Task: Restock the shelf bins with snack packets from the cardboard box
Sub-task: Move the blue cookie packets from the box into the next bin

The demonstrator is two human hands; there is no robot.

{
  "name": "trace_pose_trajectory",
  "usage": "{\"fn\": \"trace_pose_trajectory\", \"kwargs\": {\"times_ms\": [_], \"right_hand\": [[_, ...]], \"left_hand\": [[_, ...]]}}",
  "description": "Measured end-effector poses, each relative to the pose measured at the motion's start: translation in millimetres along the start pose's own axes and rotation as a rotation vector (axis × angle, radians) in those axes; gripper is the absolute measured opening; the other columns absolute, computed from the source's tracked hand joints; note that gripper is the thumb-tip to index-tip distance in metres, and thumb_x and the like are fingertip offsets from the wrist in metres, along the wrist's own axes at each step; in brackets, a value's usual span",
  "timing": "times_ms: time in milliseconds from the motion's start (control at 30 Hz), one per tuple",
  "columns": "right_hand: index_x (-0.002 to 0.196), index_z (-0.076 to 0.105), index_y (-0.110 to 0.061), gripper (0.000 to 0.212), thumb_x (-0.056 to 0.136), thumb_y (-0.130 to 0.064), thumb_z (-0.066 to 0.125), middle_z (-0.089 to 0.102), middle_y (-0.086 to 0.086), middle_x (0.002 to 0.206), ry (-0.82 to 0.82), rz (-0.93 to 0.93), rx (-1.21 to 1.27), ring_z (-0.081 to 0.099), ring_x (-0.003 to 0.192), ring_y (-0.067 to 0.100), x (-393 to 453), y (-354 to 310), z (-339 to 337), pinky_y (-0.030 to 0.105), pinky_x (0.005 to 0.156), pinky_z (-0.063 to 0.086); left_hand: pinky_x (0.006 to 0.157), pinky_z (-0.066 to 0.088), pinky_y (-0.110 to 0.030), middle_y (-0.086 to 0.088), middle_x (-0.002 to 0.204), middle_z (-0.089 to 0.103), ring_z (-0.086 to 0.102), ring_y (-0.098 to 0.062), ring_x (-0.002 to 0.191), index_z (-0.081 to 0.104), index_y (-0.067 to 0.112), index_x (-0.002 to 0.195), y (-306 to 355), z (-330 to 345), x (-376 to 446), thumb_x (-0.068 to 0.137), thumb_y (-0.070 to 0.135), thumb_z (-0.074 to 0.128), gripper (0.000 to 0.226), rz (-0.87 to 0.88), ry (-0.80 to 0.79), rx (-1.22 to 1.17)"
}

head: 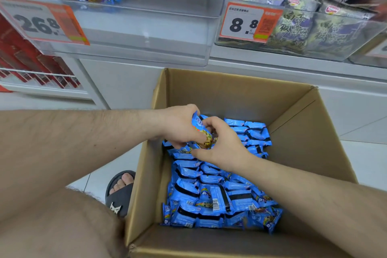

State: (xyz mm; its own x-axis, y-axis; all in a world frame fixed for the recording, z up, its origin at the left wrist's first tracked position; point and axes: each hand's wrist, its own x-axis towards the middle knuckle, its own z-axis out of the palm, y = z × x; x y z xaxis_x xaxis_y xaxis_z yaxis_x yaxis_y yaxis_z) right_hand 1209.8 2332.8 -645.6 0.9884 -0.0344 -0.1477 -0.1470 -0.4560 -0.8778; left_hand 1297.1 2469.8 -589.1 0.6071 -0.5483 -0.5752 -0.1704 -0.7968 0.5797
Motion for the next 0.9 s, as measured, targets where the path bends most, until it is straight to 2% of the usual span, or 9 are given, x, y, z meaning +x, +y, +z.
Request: {"fn": "trace_pose_trajectory", "kwargs": {"times_ms": [167, 300, 433, 500, 567, 667, 767, 833, 900], "right_hand": [[0.146, 0.031, -0.017, 0.074, 0.08, -0.017, 0.064, 0.039, 0.001, 0.138, -0.236, 0.122, -0.212, 0.041, 0.129, 0.014, 1, 36, 1, 0.027, 0.099, 0.039], [0.138, 0.042, -0.012, 0.049, 0.095, -0.034, 0.053, 0.057, 0.011, 0.12, -0.563, 0.506, -0.708, 0.055, 0.083, 0.025, -5, 94, 15, 0.039, 0.067, 0.046], [0.149, 0.023, -0.014, 0.102, 0.076, -0.079, 0.053, 0.058, 0.004, 0.12, -0.717, 0.575, -0.976, 0.06, 0.092, 0.024, -14, 116, 45, 0.039, 0.069, 0.051], [0.152, 0.014, -0.012, 0.106, 0.078, -0.072, 0.06, 0.057, 0.003, 0.127, -0.778, 0.527, -1.144, 0.061, 0.097, 0.026, -18, 120, 56, 0.038, 0.069, 0.05], [0.151, 0.021, -0.01, 0.08, 0.089, -0.04, 0.064, 0.059, 0.004, 0.122, -0.788, 0.505, -1.18, 0.059, 0.085, 0.023, -14, 124, 55, 0.035, 0.064, 0.049], [0.145, 0.039, -0.008, 0.063, 0.087, -0.016, 0.064, 0.057, 0.006, 0.089, -0.783, 0.625, -0.89, 0.049, 0.062, 0.021, 6, 128, 23, 0.034, 0.053, 0.042], [0.144, 0.035, -0.01, 0.071, 0.084, -0.018, 0.071, 0.062, 0.016, 0.106, -0.609, 0.715, -0.389, 0.064, 0.078, 0.029, 17, 113, -26, 0.043, 0.061, 0.052], [0.134, 0.041, -0.012, 0.059, 0.084, -0.009, 0.072, 0.061, 0.008, 0.087, -0.473, 0.704, -0.05, 0.057, 0.06, 0.017, 18, 100, -49, 0.03, 0.052, 0.036], [0.132, 0.05, -0.017, 0.059, 0.08, -0.004, 0.073, 0.067, 0.009, 0.104, -0.442, 0.642, 0.181, 0.066, 0.086, 0.02, 18, 84, -65, 0.029, 0.067, 0.036]], "left_hand": [[0.064, 0.06, -0.036, 0.002, 0.092, 0.06, 0.07, -0.023, 0.07, 0.051, 0.028, 0.106, -9, -9, -2, 0.079, 0.015, 0.068, 0.034, 0.068, 0.089, 0.184], [0.062, 0.056, -0.035, 0.006, 0.09, 0.06, 0.067, -0.021, 0.066, 0.049, 0.033, 0.101, -14, -17, -3, 0.081, 0.02, 0.067, 0.029, 0.086, 0.11, 0.339], [0.054, 0.054, -0.027, 0.009, 0.089, 0.056, 0.066, -0.019, 0.063, 0.051, 0.031, 0.101, -13, -20, -4, 0.083, 0.019, 0.069, 0.028, 0.135, 0.076, 0.305], [0.055, 0.055, -0.027, 0.009, 0.09, 0.057, 0.064, -0.016, 0.065, 0.052, 0.03, 0.102, -13, -22, -3, 0.083, 0.018, 0.07, 0.029, 0.146, 0.089, 0.296], [0.059, 0.057, -0.032, 0.009, 0.09, 0.058, 0.065, -0.018, 0.07, 0.053, 0.031, 0.101, -14, -24, -3, 0.082, 0.017, 0.071, 0.03, 0.149, 0.102, 0.268], [0.063, 0.058, -0.038, 0.007, 0.094, 0.06, 0.067, -0.022, 0.077, 0.053, 0.032, 0.096, -19, -29, -3, 0.079, 0.015, 0.072, 0.03, 0.16, 0.125, 0.188], [0.062, 0.058, -0.039, 0.0, 0.099, 0.061, 0.065, -0.022, 0.073, 0.055, 0.03, 0.095, -23, -34, -4, 0.08, 0.009, 0.071, 0.03, 0.143, 0.138, 0.001], [0.067, 0.058, -0.046, -0.003, 0.1, 0.062, 0.064, -0.023, 0.07, 0.057, 0.029, 0.094, -26, -37, -5, 0.081, 0.005, 0.071, 0.031, 0.13, 0.125, -0.128], [0.07, 0.058, -0.047, -0.005, 0.1, 0.061, 0.064, -0.022, 0.068, 0.057, 0.028, 0.094, -28, -41, -7, 0.081, 0.002, 0.07, 0.032, 0.133, 0.109, -0.216]]}}
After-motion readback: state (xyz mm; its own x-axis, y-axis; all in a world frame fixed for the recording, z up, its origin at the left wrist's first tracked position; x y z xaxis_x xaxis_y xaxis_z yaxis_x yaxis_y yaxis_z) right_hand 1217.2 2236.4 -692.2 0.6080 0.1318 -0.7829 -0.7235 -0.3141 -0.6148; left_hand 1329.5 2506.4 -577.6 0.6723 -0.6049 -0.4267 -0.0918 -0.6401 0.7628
